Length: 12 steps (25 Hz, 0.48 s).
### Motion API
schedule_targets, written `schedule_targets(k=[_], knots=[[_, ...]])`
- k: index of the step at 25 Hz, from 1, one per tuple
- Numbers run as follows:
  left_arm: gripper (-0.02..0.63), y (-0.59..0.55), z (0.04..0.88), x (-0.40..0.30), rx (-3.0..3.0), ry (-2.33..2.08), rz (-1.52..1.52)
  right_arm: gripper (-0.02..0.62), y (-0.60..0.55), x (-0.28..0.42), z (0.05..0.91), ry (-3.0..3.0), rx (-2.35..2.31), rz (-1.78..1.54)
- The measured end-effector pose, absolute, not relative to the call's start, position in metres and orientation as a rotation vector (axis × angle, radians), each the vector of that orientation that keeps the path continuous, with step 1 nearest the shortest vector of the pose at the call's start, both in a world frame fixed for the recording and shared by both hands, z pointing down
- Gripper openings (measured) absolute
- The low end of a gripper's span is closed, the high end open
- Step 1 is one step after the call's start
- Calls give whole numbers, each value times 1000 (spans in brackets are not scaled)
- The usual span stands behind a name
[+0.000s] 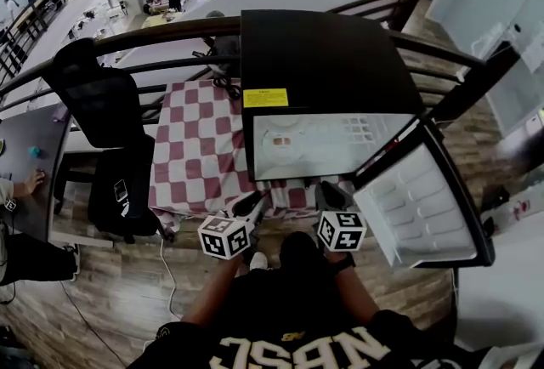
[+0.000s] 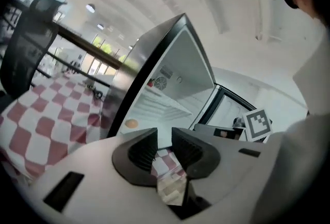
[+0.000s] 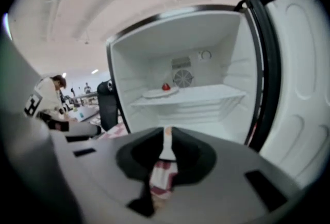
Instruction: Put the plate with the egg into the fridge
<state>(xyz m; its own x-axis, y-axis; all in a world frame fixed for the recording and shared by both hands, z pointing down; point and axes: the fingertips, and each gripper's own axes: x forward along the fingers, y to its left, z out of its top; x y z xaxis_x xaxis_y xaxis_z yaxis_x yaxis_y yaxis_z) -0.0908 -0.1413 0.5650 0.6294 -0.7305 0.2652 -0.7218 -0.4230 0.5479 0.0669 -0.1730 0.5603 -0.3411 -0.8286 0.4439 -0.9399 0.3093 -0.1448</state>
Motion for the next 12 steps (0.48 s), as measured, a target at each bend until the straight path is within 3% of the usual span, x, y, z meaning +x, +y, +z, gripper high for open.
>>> schedule_targets(k=[5,12], knots=[[59,-147,497,-83,2394,-1297,-31,25,-162,57,486,-2525,1566,373],[21,-124,436,-36,2501,-1417,-59,20,-133,61,419,-2707,1497,167]])
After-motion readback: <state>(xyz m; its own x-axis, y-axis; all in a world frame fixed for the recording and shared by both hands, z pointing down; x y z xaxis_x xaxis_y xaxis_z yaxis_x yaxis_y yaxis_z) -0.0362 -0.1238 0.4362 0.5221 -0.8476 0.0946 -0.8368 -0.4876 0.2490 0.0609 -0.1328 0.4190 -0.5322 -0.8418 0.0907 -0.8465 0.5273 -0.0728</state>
